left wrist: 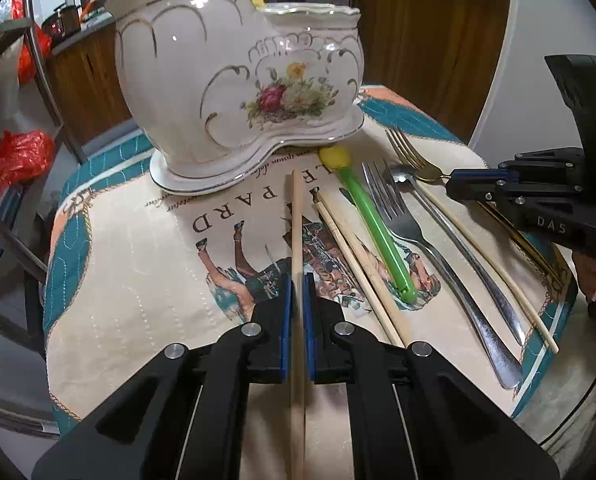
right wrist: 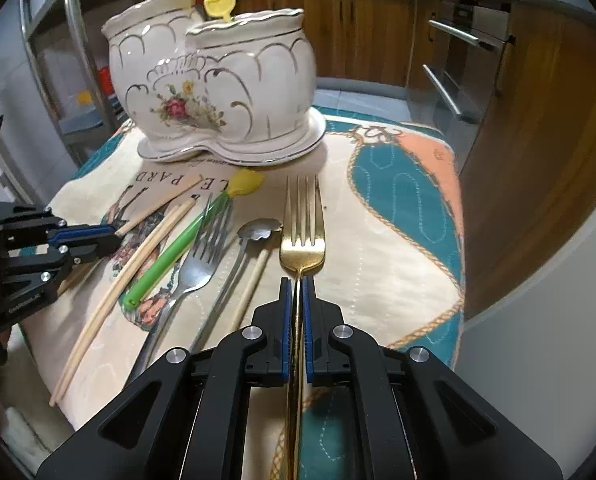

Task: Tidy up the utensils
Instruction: 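Grasp another wooden chopstick with the left tool while the right tool grasps the gold fork, then lift the chopstick with the left tool while the right tool lifts the gold fork over the pot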

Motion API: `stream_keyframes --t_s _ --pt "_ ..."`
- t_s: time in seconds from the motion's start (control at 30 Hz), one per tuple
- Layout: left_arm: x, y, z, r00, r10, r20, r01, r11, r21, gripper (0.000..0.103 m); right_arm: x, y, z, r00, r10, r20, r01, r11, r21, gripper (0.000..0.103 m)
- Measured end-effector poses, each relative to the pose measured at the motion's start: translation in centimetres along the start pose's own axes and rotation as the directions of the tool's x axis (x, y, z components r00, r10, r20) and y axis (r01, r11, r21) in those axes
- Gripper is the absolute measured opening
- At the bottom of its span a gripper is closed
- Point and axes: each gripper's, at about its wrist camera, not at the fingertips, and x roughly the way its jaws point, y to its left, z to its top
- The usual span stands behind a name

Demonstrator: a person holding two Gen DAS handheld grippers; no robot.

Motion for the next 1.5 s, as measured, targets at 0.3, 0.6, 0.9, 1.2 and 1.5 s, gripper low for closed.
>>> stream_keyframes --t_s 0.3,0.6,0.9,1.2,1.5 --pt "-2.6 0.4 -0.4 0.994 -0.017 0.107 0.019 1.0 -0.015 0.006 -4.4 0.7 -0.4 0.985 0.015 0.175 -0.008 0.999 -0.039 0.006" --pt "-7.0 0.2 -0.6 0.957 -0.041 0.287 0.045 0.999 -0.007 0.006 -8.3 1.1 -0.4 0.947 0.023 0.322 -0.005 0.998 -0.055 0.006" --pt "-9.9 1.2 -0.4 0.889 -0.018 0.457 0.038 0.999 -0.034 0.006 -11.7 2.2 0.0 0.872 0.017 0.489 0.026 0.996 -0.081 0.006" --pt "-12.9 4.0 3.3 0.781 0.009 0.625 0.05 0.996 -0.077 0.006 -12.6 2.9 5.3 0.811 0.017 0.585 0.027 0.997 -0.067 0.006" --pt "-13.6 7.8 9.6 0.693 0.011 0.72 0.094 0.99 -0.106 0.006 -13.9 3.4 10.5 0.78 0.047 0.624 0.012 0.996 -0.09 0.006"
